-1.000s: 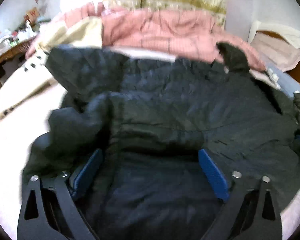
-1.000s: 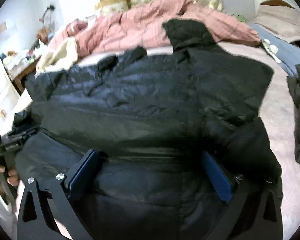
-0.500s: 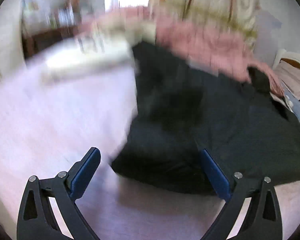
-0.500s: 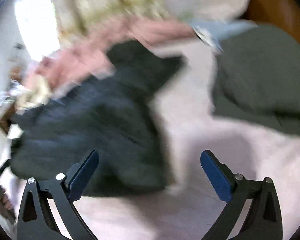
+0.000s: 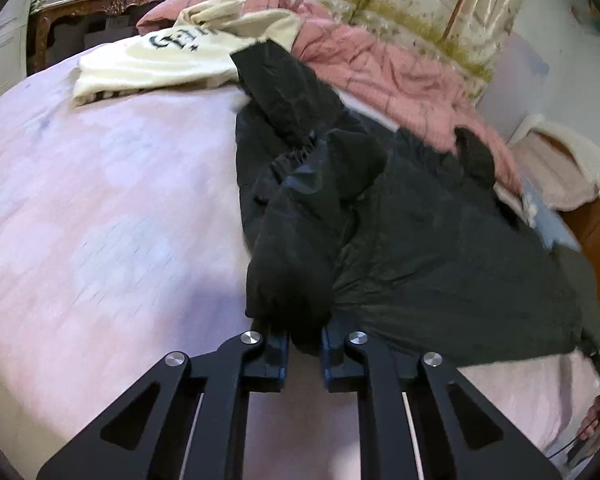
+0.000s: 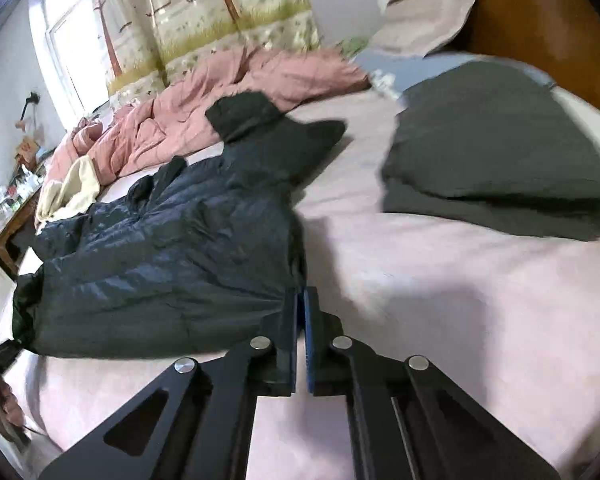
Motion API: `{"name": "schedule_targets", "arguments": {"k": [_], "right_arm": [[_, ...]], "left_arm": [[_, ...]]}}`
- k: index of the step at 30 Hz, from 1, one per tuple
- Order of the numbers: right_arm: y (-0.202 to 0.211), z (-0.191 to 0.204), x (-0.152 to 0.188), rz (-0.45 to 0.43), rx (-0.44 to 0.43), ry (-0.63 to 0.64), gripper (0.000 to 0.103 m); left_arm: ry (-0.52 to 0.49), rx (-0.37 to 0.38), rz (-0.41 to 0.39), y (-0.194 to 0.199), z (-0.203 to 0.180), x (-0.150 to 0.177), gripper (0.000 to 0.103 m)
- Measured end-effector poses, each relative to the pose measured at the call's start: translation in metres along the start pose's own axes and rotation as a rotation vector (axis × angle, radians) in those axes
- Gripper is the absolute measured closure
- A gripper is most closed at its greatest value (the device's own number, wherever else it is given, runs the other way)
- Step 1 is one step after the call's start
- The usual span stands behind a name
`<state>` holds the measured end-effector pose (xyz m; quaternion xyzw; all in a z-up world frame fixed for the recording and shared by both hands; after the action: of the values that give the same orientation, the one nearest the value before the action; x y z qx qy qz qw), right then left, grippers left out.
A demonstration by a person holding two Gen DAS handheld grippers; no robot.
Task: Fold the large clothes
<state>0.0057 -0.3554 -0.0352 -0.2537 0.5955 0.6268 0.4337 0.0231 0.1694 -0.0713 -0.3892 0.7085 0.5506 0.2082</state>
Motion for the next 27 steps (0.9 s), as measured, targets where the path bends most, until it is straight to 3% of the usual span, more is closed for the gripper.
{"name": "schedule_targets", "arguments": {"k": [1, 3, 6, 7, 9, 10, 11, 12, 13, 14, 19, 23, 25, 27], "right_arm": [[0.01, -0.002, 0.003, -0.016, 0.017, 0.044, 0.102], [0.023, -0.001, 0.006, -0.024, -0.039, 0.053, 0.102], [0.029, -0.002, 0.001, -0.046, -0.092, 0.035, 0.101], [0.027, 0.0, -0.004, -0.052, -0.101, 0.031, 0.101], [0.019, 0.002, -0.012, -0.066, -0.126, 0.008, 0.1], [0.012, 0.004, -0.016, -0.058, -0.138, -0.006, 0.097], [0.003, 0.007, -0.019, -0.042, -0.151, -0.017, 0.081], [-0.007, 0.008, -0.02, -0.021, -0.175, -0.031, 0.065], [-0.019, 0.01, -0.022, -0.003, -0.205, -0.048, 0.028], [-0.026, 0.014, -0.024, -0.006, -0.236, -0.062, 0.021], [-0.043, 0.036, -0.035, -0.061, -0.287, -0.009, 0.021], [-0.069, 0.05, -0.036, -0.003, -0.304, 0.032, 0.021], [-0.087, 0.058, -0.035, 0.029, -0.313, 0.043, 0.021], [-0.099, 0.065, -0.033, 0.05, -0.308, 0.055, 0.021]], "left_arm": [[-0.009, -0.005, 0.002, 0.008, 0.003, 0.005, 0.091], [-0.029, -0.02, -0.001, 0.017, 0.004, 0.011, 0.089], [-0.091, -0.08, -0.071, 0.026, 0.006, 0.006, 0.059], [-0.113, -0.091, -0.101, 0.03, 0.005, 0.003, 0.044], [-0.127, -0.051, -0.146, 0.036, -0.002, -0.006, 0.029], [-0.125, -0.03, -0.156, 0.036, -0.004, -0.011, 0.02], [-0.12, -0.021, -0.157, 0.035, -0.004, -0.016, 0.015], [-0.112, -0.024, -0.155, 0.032, -0.004, -0.022, 0.015], [-0.104, -0.032, -0.152, 0.029, -0.001, -0.028, 0.015], [-0.099, -0.029, -0.149, 0.024, 0.0, -0.035, 0.015], [-0.118, 0.058, -0.173, -0.004, -0.01, -0.07, 0.015], [-0.05, 0.17, -0.137, -0.03, -0.016, -0.08, 0.015], [-0.062, 0.134, -0.102, -0.045, -0.017, -0.076, 0.017], [-0.104, 0.043, -0.092, -0.058, -0.014, -0.069, 0.055]]}}
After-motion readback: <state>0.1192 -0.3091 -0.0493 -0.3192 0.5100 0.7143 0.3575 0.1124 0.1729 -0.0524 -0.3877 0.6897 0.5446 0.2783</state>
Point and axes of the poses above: each gripper's, at about its wrist camera, not at the fingertips, and y roughly against the way its jaws point, z to its left, x to its underside, the point moved 7 cm from there along -y, roughly the way its jaws point, and after that the axes turned 10 degrees about -z, right-handed, at the moved point
